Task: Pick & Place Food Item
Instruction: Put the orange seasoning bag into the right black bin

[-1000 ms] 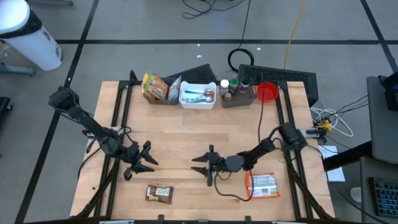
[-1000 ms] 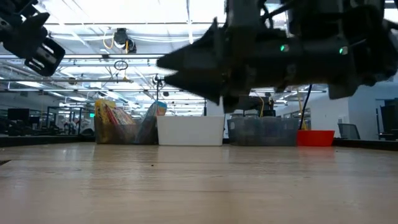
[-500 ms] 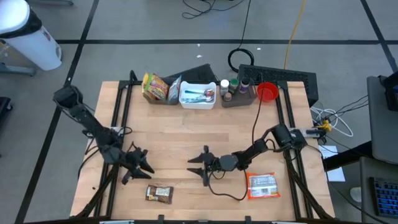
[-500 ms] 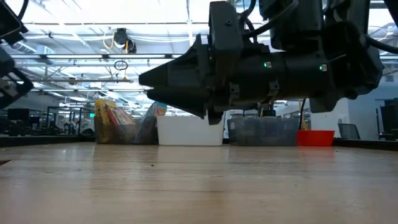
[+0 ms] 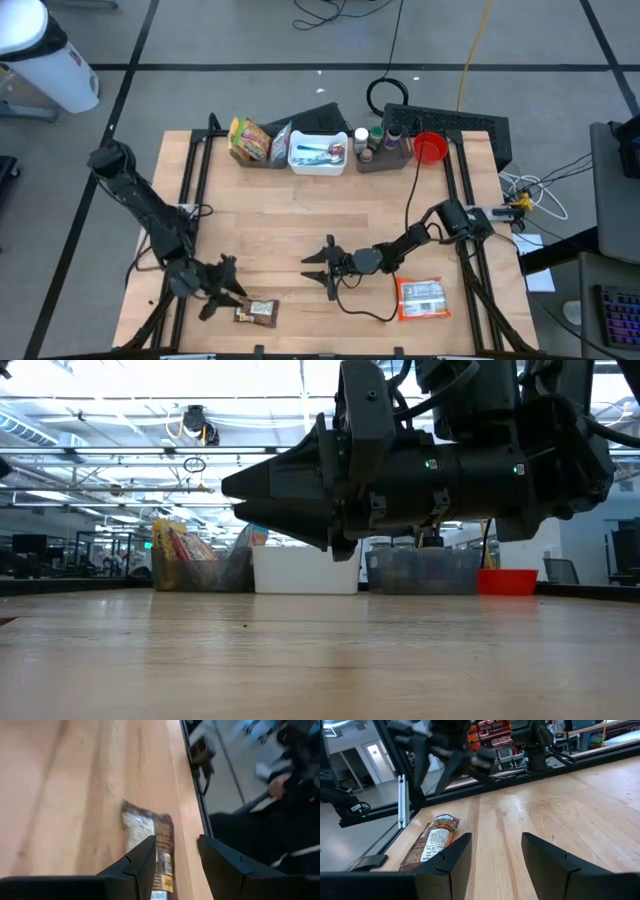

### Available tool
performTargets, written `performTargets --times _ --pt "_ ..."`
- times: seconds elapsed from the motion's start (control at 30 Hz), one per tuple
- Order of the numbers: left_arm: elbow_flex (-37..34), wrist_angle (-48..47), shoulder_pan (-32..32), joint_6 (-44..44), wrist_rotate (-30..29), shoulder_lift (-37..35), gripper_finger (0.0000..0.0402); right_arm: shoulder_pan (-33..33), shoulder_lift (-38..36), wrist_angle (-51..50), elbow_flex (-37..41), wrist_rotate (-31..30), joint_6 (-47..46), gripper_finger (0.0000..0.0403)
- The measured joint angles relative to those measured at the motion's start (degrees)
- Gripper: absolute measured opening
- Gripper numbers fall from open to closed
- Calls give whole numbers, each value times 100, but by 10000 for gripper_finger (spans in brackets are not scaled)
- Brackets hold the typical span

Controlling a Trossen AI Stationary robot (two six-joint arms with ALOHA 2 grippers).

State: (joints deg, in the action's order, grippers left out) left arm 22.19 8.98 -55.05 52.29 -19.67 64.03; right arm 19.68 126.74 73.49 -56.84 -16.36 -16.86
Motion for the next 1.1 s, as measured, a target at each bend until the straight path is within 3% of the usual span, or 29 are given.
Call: performTargets --times 0.2,0.37,0.67,0.8,0.97,1.1 --pt "970 -218 -49 67 484 1485 159 0 0 -2 0 2 0 164" --pt "2258 -1866 -177 101 664 2528 159 0 0 -3 0 2 2 164" --pt "4626 -4875 -618 269 -318 3785 159 -20 -2 -2 0 2 2 164" --pt "5491 -6064 -746 379 -420 4408 159 -20 -2 -4 0 2 47 164" --pt "6198 -7282 -777 378 -462 5130 159 -43 -2 -4 2 2 175 164" --pt "6279 -7433 -711 398 -612 5328 159 -115 -2 -7 2 -2 168 164"
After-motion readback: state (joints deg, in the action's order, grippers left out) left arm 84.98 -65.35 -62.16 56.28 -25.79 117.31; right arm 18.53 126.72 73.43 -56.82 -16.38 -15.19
